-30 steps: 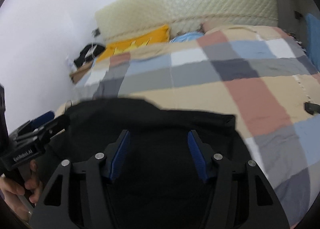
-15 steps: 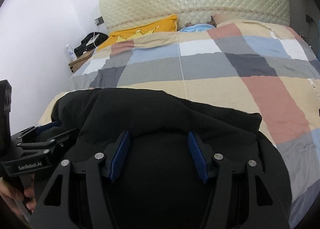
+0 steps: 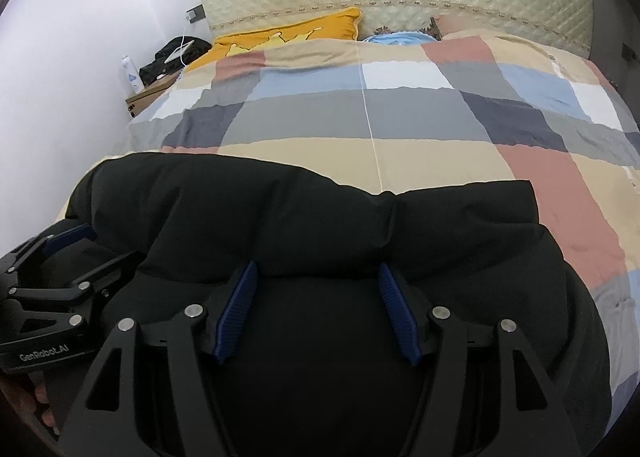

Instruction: Fold large clothes

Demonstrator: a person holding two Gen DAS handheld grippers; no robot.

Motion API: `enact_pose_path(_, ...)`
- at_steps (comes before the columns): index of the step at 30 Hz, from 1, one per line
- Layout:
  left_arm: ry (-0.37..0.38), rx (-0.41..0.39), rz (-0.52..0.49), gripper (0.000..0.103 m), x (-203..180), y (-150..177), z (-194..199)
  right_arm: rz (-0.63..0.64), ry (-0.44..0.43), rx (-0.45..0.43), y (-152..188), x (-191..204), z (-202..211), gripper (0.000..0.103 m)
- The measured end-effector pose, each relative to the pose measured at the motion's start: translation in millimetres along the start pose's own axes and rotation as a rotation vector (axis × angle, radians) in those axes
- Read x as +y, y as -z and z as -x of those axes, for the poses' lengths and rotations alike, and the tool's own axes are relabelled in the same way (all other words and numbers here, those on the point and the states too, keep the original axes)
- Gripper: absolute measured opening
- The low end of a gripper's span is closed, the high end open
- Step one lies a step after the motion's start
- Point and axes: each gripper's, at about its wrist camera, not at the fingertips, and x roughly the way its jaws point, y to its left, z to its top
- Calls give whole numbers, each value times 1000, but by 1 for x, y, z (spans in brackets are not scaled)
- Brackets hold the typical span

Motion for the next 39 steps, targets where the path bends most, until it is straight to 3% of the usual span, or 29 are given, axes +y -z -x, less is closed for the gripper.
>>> enact_pose_path(6,18,-24,8,93,5,5,14,-8,-25,-40,4,-2,20,64)
enact_pose_path(9,89,-66,141,92,33,5,33,-11,-39,-62,4,-6,35,65)
enact_pose_path(13,96,-86,170,92,59,0,58,-26,-53,-120,-2,-15,62,70)
enact_pose_path(19,-77,-63,114,92,91,9,66,32,42,-155,5,-29,91,72)
enact_pose_path(21,-82,-41,122,92,100,20,61,38,53,-166,10,-36,97,72)
enact_pose_path(25,-70,-9,95,92,102,36,54,-17,13,-135,20,-52,89,72)
enact_pose_path(28,-76,-13,98,92,102,42,53,22,66,-61,28,-56,72,72)
enact_pose_path(34,-18,25,121,93,109,50,38,-12,21,-52,37,-66,58,74)
enact_pose_path(39,-39,5,112,96,104,53,34,-21,21,-59,46,-64,53,76)
